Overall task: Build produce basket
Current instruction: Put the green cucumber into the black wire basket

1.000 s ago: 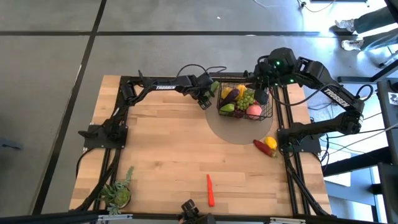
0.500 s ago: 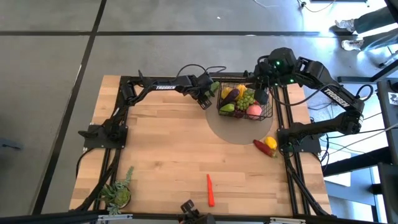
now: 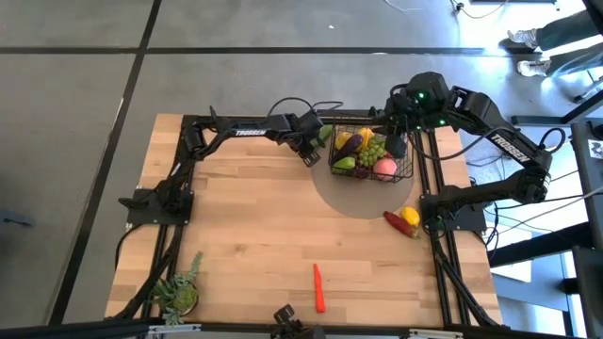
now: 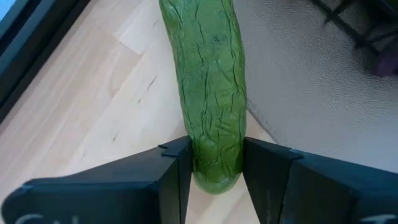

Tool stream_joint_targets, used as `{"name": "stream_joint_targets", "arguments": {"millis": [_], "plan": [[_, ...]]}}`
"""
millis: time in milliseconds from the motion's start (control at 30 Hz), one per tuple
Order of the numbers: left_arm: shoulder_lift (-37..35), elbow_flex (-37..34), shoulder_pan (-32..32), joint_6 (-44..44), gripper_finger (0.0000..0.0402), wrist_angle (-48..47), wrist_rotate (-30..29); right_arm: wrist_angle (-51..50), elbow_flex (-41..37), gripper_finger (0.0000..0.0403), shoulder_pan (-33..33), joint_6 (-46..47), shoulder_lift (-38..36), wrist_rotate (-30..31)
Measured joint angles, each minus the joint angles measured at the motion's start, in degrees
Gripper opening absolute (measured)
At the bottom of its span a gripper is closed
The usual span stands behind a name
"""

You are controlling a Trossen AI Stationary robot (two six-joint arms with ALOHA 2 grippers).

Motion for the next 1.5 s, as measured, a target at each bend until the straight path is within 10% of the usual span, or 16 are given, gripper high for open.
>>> {"name": "stream_joint_targets", "arguments": {"millis": [1000,1500], "plan": [[-20.2,0.0,1.4,5.0,0.0097,-16.7,-6.5,0.0,0.0,0.0113,0.0,0.0,0.0,0.0],[-25.4,0.0,-5.2,14.8,0.0097,-3.2,0.8,1.4,0.0,0.0113,0.0,-0.1,0.0,0.0]]}}
